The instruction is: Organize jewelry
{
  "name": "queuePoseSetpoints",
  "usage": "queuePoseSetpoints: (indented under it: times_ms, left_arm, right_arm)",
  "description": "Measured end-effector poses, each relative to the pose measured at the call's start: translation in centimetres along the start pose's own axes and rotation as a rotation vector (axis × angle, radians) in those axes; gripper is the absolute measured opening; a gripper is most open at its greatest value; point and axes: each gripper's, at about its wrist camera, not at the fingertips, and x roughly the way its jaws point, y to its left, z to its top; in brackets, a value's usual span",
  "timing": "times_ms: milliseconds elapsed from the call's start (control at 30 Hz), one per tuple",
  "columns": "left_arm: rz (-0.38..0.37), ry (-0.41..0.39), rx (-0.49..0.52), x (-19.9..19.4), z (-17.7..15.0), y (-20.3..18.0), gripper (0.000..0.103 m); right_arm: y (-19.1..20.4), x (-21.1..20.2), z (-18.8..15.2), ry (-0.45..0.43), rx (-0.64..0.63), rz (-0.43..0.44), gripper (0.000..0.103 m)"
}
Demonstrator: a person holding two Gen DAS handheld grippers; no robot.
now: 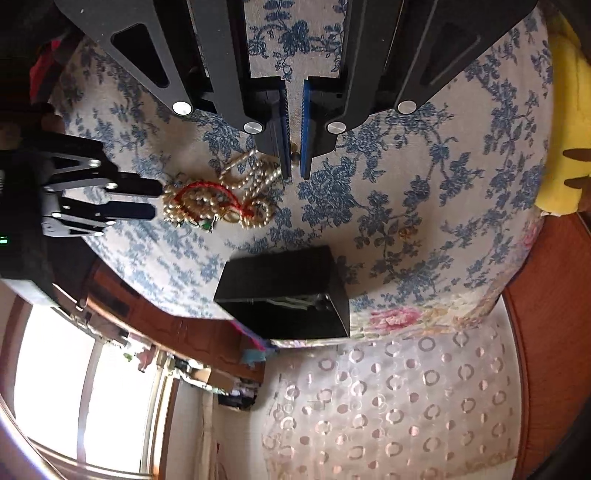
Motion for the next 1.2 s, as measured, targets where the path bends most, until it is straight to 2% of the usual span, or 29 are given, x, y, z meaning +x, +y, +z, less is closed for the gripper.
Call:
queuePoseSetpoints:
  times_ms: [300,467,533,633,733,767,800,1033,1200]
  left_arm:
    - [-0.006,-0.013,0.002,-0.6,0.1,-0.1,0.004]
    - [-0.009,-0.009,0.009,-0.5,0.0,-0.5,0.004]
    - [-0.01,-0.008,0.009,-0.5,0.0,-0.4,0.004]
    - [-0.011,-0.006,0.006,-0.4,-0.1,-0.3,0.004]
    - [-0.011,-0.006,0.004,-0.3,0.0,-0.2,0.004]
    - [-0.011,-0.006,0.003,-0.3,0.0,-0.2,0.004]
    - [-0.01,-0.006,0.003,-0.3,0.1,-0.2,0.004]
    - [-0.008,-0.04,0.005,-1.1,1.0,-0.3,0.004]
    - [-0.008,-0.082,0.007,-2.3,2.6,-0.3,0.004]
  right_arm:
    - [0.2,1.5,1.7,0.02,-0.061,-0.013,0.034]
    - [0.2,2.4,2.4,0.03,-0.068,0.012,0.034]
    - [0.2,2.6,2.6,0.046,-0.068,0.035,0.04]
    - [0.9,2.8,2.5,0.053,-0.112,0.009,0.04]
    - [0.9,2.5,2.4,0.053,-0.111,0.008,0.032]
    - [0.8,2.3,2.3,0.05,-0.103,0.018,0.026]
    - [0.7,2.2,2.3,0.047,-0.096,0.024,0.015]
    - [0.2,0.6,2.3,0.016,-0.07,0.03,0.015]
    - [0.0,-2.2,3.6,-0.051,-0.065,0.036,0.015]
